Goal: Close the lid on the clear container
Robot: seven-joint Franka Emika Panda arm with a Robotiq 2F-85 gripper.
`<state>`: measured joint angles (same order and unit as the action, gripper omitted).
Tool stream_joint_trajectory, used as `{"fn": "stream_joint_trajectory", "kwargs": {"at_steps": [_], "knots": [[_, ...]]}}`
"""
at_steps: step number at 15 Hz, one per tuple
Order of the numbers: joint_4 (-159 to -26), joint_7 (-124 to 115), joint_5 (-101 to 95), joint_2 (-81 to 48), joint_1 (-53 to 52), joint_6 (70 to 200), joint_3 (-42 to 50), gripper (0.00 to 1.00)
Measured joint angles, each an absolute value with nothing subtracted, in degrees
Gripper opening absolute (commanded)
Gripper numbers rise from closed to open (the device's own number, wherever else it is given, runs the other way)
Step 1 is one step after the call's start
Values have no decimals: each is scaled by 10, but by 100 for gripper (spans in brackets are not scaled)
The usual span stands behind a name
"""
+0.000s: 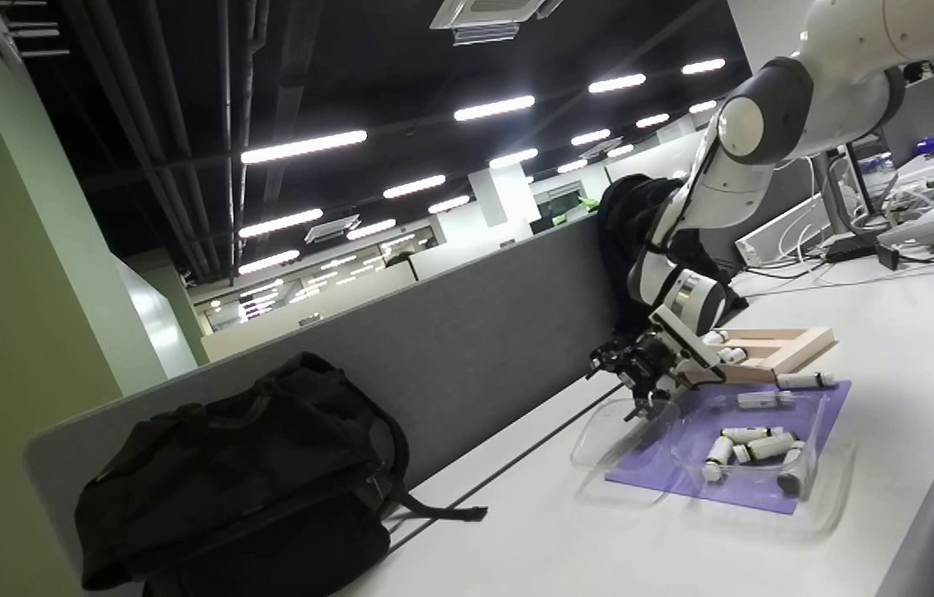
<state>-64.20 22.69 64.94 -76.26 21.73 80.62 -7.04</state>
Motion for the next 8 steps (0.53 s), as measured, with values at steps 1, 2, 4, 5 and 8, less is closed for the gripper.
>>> {"fn": "stream_joint_trajectory", "kwargs": {"at_steps": [1,2,4,5,8], "knots": [[-635,221,656,-768,218,787,-70,100],[-628,214,663,-771,219,767,-70,100],[-614,199,667,-775,219,731,-69,100],[-607,191,667,-775,219,715,-69,100],[-582,165,666,-775,215,677,-63,100]]}}
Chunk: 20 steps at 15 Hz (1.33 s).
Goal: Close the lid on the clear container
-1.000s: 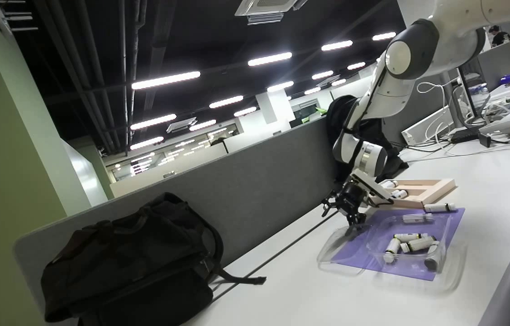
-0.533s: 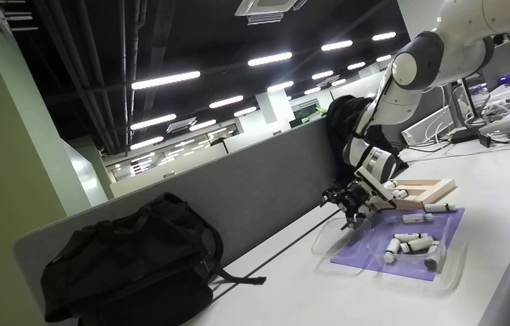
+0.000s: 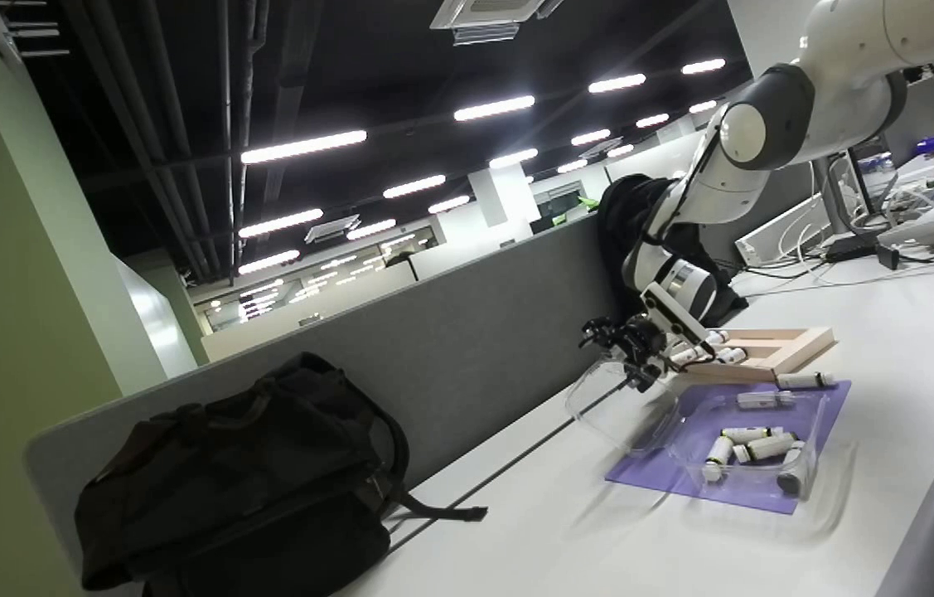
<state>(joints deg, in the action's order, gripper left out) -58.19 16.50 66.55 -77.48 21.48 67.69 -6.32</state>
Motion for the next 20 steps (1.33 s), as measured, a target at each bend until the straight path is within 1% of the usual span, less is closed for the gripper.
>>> {"fn": "stream_joint_trajectory", "kwargs": {"at_steps": [6,11,15,20], "knots": [[-547,128,660,-764,211,606,-54,100],[-551,117,596,-737,193,558,-39,100],[-590,131,517,-698,162,526,-24,100],[-676,192,406,-623,129,485,-16,100]]}}
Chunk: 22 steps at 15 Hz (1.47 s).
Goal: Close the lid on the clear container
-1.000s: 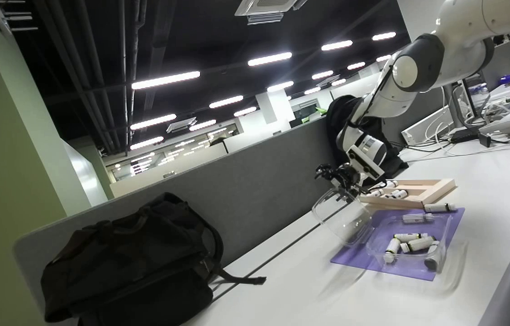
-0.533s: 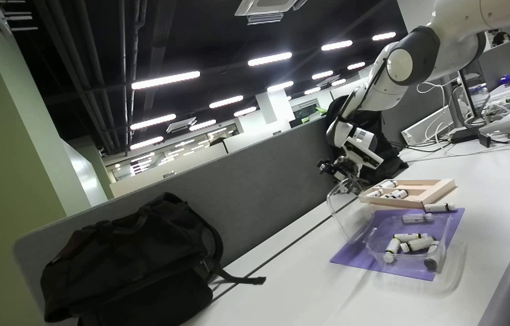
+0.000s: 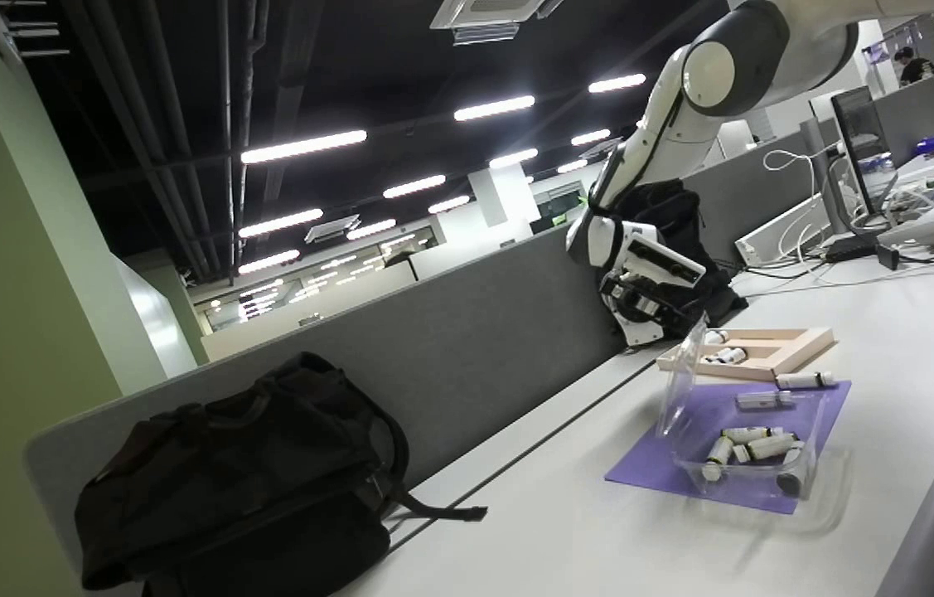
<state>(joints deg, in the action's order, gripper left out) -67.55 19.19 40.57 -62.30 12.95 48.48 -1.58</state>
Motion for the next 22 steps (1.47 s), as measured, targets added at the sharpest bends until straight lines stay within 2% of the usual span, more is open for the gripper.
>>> {"fn": "stream_joint_trajectory", "kwargs": {"at_steps": [11,22], "knots": [[-860,266,308,-485,124,478,-12,100],[-779,272,175,-420,96,619,-10,100]]}}
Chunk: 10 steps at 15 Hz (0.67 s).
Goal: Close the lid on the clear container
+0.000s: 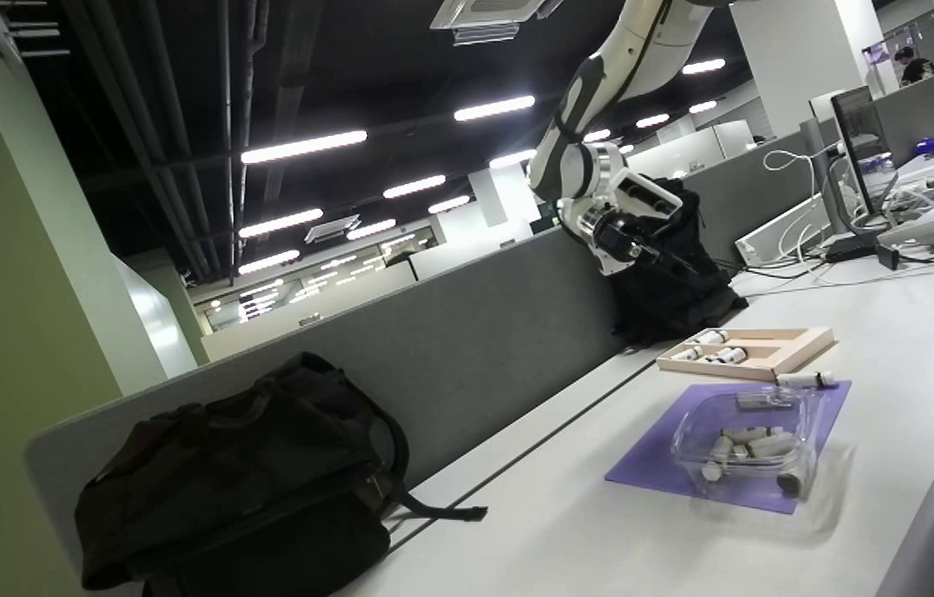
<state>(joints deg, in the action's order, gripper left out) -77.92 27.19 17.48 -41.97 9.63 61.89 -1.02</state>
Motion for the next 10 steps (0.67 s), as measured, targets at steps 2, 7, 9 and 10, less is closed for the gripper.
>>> {"fn": "stream_joint_trajectory", "kwargs": {"at_steps": [2,7,9,10], "knots": [[-765,273,134,-412,86,643,-11,100],[-757,335,50,-391,66,662,-28,100],[-757,333,107,-381,76,663,-32,100],[-757,333,136,-376,83,665,-32,100]]}}
